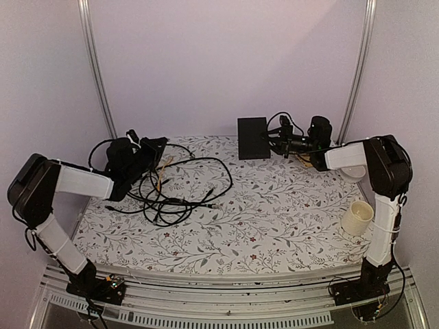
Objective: Pull the plug from the switch port
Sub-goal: Place the connector at the corner of the board.
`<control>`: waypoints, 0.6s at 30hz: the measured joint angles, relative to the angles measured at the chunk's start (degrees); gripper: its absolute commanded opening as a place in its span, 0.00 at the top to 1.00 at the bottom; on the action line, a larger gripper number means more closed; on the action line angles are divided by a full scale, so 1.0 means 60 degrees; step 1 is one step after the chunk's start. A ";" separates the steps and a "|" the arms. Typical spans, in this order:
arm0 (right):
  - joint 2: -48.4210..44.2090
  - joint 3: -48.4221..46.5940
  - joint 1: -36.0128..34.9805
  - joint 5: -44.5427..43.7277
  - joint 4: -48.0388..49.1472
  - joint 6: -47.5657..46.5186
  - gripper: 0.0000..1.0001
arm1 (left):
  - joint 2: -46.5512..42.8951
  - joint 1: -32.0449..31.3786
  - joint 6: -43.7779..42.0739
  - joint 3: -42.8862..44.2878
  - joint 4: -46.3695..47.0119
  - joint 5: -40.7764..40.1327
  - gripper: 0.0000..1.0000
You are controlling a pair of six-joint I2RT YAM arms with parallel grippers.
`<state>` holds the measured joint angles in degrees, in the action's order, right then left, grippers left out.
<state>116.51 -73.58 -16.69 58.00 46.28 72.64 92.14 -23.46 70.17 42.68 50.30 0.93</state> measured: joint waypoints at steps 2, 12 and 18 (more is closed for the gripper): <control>0.0000 0.0120 -0.0004 -0.0073 -0.0401 -0.0324 0.98 | 0.0302 0.0393 0.0182 0.0066 -0.0295 0.0200 0.97; 0.0018 0.0186 -0.0211 -0.0812 -0.2841 -0.2189 0.98 | 0.1778 0.1829 0.0729 0.0951 -0.1821 0.1355 0.58; 0.0466 0.0022 -0.0503 -0.1249 -0.3679 -0.2885 0.98 | 0.2481 0.2295 0.1064 0.1107 -0.2229 0.2131 0.40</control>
<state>119.31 -73.45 -19.70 50.50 24.21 55.33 107.02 -9.69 76.55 49.32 36.93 13.72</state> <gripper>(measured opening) 0.260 0.532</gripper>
